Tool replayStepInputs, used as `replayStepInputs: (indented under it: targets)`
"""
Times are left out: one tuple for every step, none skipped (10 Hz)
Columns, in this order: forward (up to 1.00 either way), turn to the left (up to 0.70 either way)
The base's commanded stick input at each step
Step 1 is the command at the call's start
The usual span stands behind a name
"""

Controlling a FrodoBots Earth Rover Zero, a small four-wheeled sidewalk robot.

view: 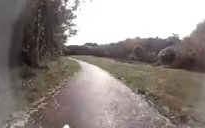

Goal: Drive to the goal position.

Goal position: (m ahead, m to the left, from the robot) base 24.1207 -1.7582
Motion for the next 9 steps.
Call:
replayStepInputs:
  targets:
    - [1.00,0.00]
    - [1.00,0.00]
    - [1.00,0.00]
    - [1.00,0.00]
    - [1.00,0.00]
    - [1.00,0.00]
    - [1.00,0.00]
    - [1.00,0.00]
    - [1.00,0.00]
